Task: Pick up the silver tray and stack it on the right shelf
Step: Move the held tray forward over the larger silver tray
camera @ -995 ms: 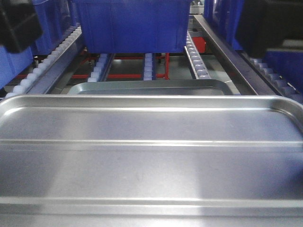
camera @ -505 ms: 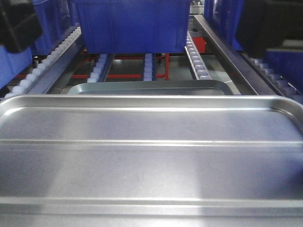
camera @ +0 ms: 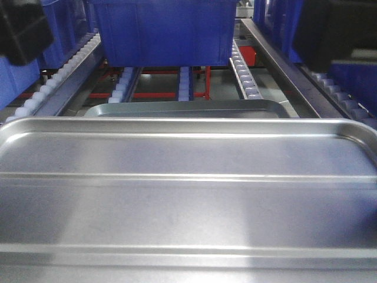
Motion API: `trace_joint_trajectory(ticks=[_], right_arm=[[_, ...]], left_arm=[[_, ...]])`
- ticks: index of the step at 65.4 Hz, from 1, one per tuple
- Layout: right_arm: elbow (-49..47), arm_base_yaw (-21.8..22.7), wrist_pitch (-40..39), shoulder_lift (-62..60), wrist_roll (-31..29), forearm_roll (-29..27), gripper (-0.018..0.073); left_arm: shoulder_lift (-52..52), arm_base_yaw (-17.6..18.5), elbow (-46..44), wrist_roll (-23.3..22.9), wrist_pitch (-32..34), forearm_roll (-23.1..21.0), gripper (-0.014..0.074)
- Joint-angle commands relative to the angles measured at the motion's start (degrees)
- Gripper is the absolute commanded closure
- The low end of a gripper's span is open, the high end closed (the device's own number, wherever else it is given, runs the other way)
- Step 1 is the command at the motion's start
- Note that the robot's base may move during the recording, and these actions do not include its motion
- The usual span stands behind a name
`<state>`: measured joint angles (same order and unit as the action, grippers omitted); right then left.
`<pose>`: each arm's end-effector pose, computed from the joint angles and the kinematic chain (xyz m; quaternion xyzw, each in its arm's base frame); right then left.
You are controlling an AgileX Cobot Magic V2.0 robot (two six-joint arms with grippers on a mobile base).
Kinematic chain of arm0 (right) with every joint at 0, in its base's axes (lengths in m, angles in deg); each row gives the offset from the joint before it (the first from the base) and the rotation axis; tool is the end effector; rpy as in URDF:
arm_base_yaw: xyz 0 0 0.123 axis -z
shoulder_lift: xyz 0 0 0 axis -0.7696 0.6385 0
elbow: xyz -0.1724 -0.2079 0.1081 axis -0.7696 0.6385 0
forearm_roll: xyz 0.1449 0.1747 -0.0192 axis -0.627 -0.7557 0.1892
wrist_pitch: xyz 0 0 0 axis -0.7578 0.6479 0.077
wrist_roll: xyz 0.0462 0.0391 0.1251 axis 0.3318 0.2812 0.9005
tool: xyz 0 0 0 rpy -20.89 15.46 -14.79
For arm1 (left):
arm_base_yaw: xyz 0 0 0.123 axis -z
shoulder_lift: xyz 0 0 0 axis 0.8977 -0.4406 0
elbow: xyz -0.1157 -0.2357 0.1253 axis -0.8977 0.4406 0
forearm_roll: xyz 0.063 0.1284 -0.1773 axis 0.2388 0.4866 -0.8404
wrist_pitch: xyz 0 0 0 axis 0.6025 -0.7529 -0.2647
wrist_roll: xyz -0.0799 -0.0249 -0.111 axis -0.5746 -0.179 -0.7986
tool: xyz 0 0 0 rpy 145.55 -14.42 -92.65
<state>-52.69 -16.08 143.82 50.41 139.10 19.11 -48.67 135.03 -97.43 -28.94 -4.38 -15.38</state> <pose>0.0983 0.1434 0.2586 0.0554 0.9845 0.0682 0.1521 0.0879 -0.1621 0.2622 0.0556 0.9845 -0.0712 0.1502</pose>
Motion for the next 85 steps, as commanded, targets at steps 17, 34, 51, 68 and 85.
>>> trace_joint_trajectory(ticks=[17, 34, 51, 68, 85], right_arm=[[-1.59, 0.28, 2.15, -1.14, 0.01, 3.69, 0.05], [-1.77, 9.94, -8.54, -1.05, -6.2, 6.5, 0.05], [-3.21, 24.54, -19.16, 2.95, -19.06, 2.54, 0.05], [-10.68, 31.62, -24.44, 15.26, -26.49, 2.52, 0.05], [-20.7, 35.33, -26.18, 27.4, -29.23, 2.52, 0.05]], left_arm=[[1.31, 0.09, -1.19, 0.34, -8.03, 7.19, 0.0687], [1.31, -8.89, -1.19, 8.43, 5.34, 6.23, 0.0687], [-3.07, -24.44, -2.83, 26.05, 14.78, -0.22, 0.0687], [-13.19, -35.11, -7.21, 39.39, 26.42, -8.63, 0.0687], [-24.41, -38.74, -15.87, 42.45, 28.94, -8.63, 0.0687]])
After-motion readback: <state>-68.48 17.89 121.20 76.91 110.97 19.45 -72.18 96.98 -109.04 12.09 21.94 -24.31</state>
